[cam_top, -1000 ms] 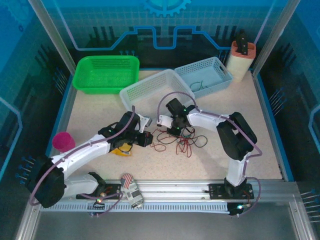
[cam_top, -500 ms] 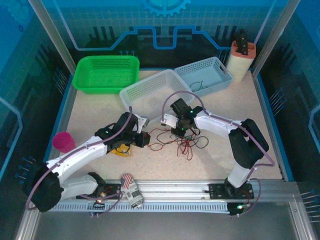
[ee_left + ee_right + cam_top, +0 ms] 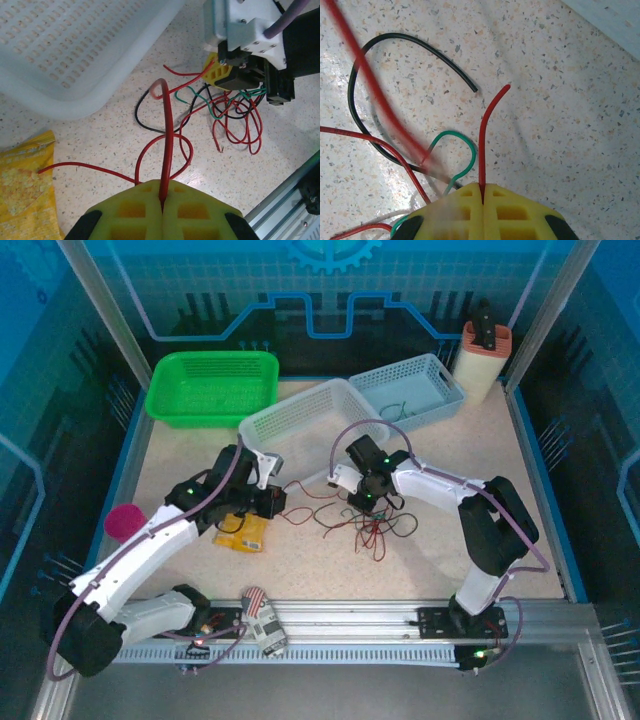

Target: Untangle the cables

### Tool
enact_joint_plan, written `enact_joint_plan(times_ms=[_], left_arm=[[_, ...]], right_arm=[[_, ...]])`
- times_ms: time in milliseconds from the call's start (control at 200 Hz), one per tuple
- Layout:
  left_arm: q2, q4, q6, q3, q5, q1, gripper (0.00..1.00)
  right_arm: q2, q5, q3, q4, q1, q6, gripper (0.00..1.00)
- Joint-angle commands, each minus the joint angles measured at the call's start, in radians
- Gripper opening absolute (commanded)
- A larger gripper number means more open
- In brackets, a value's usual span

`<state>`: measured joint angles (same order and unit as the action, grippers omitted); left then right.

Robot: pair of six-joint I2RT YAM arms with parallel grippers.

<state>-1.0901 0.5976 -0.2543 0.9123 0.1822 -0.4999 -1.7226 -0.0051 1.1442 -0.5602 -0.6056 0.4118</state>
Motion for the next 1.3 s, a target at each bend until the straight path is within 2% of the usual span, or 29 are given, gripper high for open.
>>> enact_joint_plan(times_ms=[0, 75, 190, 245, 380, 530, 790, 915, 1025, 1171, 1296], left_arm=[[0.037, 0.008, 0.021, -0.011, 0.055, 0.005, 0.0], [0.058, -0.003, 0.038, -0.005, 0.066, 0.007, 0.0], [0.077, 0.037, 0.077, 0.025, 0.042, 0.015, 0.0], [0.079, 0.068, 0.093, 0.039, 0.032, 0.029, 0.0], [0.09, 0.1, 0.101, 0.069, 0.038, 0.069, 0.0], [0.148, 0.016, 0.08, 0.093, 0.076, 0.08, 0.0], [0.155, -0.109, 0.047, 0.194, 0.12, 0.092, 0.0], [0.119, -0.155, 0.032, 0.232, 0.119, 0.117, 0.0], [0.083, -0.2, 0.008, 0.252, 0.112, 0.141, 0.0], [0.038, -0.282, -0.008, 0.253, 0.126, 0.172, 0.0], [-0.029, -0.326, -0.011, 0.264, 0.136, 0.192, 0.0]], right_arm=[[0.013, -0.042, -0.003, -0.005, 0.021, -0.045, 0.01], [0.037, -0.08, -0.015, 0.017, 0.034, -0.063, 0.04], [0.114, -0.163, -0.068, 0.092, 0.079, -0.121, 0.33], [0.167, -0.208, -0.103, 0.14, 0.105, -0.155, 0.42], [0.329, -0.307, -0.192, 0.253, 0.179, -0.273, 0.53], [0.501, -0.366, -0.287, 0.364, 0.263, -0.466, 0.62], [0.718, -0.284, -0.314, 0.37, 0.379, -0.751, 0.64], [0.773, -0.262, -0.272, 0.279, 0.463, -0.875, 0.64], [0.807, -0.286, -0.232, 0.206, 0.552, -0.925, 0.64], [0.86, -0.377, -0.259, 0.232, 0.678, -1.006, 0.64], [0.852, -0.418, -0.259, 0.228, 0.726, -1.034, 0.64]])
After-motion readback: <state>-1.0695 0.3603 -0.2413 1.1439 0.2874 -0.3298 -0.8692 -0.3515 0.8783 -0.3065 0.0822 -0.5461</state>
